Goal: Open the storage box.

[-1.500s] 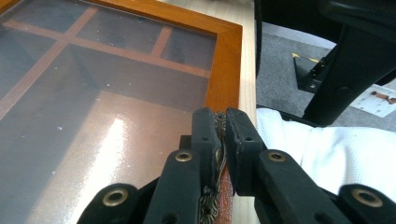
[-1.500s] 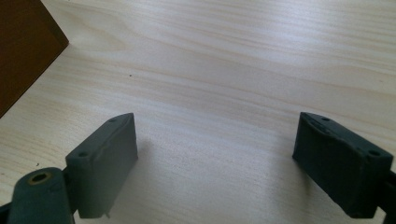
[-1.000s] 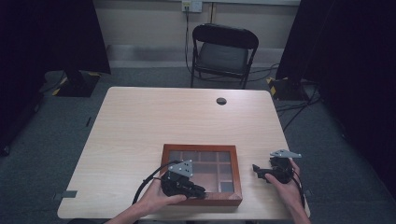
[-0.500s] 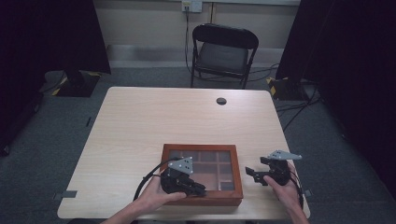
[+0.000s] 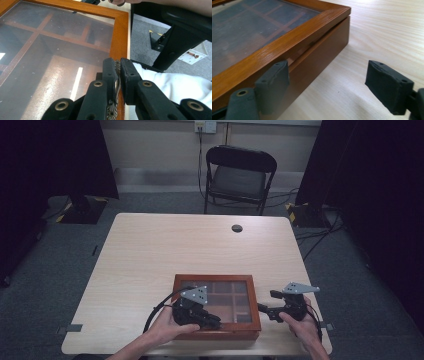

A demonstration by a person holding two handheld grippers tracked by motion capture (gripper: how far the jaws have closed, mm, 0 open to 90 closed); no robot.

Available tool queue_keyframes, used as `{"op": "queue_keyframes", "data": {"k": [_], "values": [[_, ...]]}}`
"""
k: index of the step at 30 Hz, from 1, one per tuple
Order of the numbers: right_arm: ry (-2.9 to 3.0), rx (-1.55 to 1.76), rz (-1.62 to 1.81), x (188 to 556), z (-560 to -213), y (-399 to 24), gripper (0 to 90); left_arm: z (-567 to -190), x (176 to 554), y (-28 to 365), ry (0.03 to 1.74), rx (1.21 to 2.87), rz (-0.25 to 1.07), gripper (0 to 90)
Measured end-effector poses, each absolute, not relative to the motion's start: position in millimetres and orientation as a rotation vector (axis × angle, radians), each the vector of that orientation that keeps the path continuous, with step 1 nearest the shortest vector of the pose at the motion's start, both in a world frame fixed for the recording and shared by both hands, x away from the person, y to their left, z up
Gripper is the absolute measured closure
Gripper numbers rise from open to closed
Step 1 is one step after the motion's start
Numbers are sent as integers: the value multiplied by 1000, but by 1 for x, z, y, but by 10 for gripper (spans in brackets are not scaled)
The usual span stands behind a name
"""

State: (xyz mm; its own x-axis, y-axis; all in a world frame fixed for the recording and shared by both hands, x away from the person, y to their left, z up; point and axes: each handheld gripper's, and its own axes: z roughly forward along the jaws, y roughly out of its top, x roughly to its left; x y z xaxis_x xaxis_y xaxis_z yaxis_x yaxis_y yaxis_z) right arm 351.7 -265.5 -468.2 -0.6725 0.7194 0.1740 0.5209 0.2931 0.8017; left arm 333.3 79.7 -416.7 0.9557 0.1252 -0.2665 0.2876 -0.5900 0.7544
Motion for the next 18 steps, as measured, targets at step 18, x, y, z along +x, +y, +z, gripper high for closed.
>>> {"op": "queue_keyframes", "data": {"k": [18], "values": [[2406, 1093, 1324, 350, -470, -263, 202, -416, 337, 81, 329, 2180, -259, 770]]}}
